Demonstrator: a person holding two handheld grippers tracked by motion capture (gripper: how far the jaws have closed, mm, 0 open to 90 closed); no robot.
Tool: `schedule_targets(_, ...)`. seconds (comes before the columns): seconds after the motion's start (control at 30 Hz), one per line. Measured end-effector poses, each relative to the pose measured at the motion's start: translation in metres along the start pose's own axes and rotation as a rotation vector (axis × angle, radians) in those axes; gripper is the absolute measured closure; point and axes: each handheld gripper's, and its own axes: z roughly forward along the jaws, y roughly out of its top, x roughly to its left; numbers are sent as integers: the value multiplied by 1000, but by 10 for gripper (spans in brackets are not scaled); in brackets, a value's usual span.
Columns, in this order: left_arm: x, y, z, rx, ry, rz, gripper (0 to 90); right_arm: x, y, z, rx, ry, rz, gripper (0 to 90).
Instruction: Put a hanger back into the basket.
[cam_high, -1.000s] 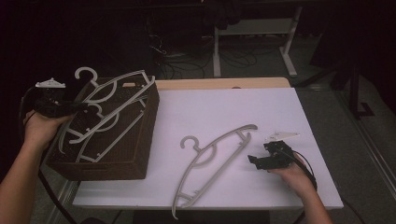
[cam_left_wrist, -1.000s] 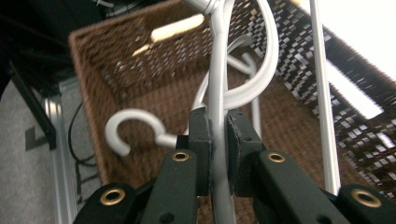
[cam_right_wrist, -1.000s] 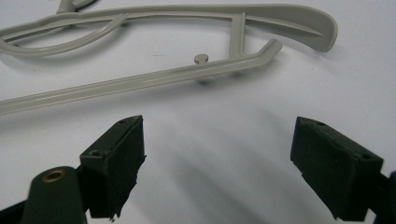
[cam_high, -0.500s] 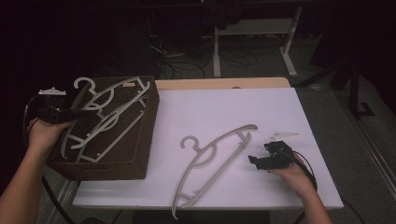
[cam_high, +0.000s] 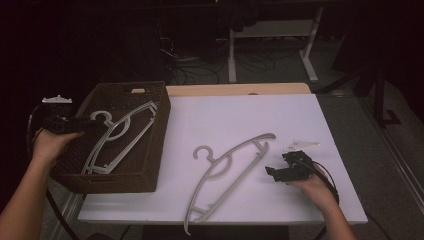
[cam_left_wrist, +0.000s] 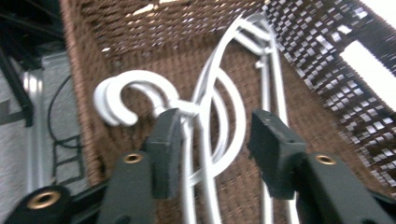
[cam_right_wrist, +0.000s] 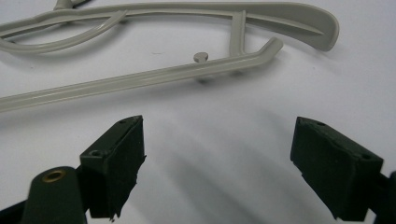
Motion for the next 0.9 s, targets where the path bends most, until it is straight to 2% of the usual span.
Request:
schedule_targets(0.13, -10, 3, 0, -24, -46, 3, 412, 0, 0, -1, -1, 1, 4, 171)
schedule_targets(0.3, -25, 8, 0, -47, -118, 11, 365, 0, 0, -1, -6, 2, -2, 171)
schedule_targets(0.47, -48, 17, 2, -62, -179, 42, 291, 0, 2, -2, -11, 4, -3, 172)
schedule_targets(0.67, -89, 27, 7, -84, -270, 83, 182, 0, 2, -1, -10, 6, -2, 172)
schedule_targets(0.9, -148, 35, 16, -106, -374, 130, 152, -1, 2, -1, -10, 6, 2, 176)
